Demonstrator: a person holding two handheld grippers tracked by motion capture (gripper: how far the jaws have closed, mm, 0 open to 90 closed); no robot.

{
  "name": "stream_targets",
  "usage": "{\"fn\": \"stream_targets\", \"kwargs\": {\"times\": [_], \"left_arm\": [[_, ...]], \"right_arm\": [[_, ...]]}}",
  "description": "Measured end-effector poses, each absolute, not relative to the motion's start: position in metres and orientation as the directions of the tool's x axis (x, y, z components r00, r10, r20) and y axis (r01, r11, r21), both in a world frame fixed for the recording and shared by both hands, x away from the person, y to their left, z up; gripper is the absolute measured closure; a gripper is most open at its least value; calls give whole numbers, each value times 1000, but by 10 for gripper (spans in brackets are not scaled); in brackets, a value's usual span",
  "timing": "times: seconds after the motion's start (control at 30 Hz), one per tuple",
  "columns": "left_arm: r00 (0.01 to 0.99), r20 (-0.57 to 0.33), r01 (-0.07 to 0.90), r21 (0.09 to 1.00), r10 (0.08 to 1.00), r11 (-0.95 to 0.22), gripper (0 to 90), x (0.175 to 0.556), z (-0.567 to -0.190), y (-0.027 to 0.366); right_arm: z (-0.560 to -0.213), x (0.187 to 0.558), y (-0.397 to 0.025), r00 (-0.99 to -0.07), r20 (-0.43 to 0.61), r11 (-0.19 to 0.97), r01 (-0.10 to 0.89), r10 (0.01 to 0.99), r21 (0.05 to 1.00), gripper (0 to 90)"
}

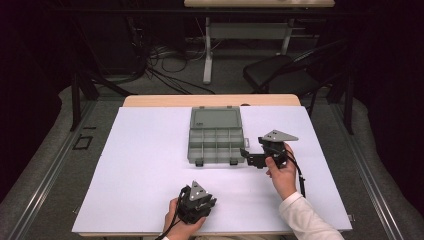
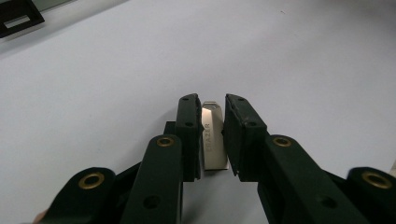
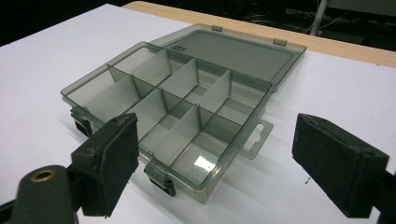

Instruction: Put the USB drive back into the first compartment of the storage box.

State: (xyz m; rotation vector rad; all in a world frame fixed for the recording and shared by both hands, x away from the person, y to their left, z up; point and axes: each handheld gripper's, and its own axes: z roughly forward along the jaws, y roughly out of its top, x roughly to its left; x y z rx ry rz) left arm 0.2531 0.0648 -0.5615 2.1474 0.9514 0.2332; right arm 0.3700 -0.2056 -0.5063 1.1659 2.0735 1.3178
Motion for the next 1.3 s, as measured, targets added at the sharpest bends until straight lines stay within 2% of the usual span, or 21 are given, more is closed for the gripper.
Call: {"fn": "stream_targets", "kwargs": {"times": [1.3], "left_arm": [[692,-122,560,712,711,-423,791,254,-559,66]], "right_arm": [[-508,371,-207,-555,78,205,430,828,879,144]]}}
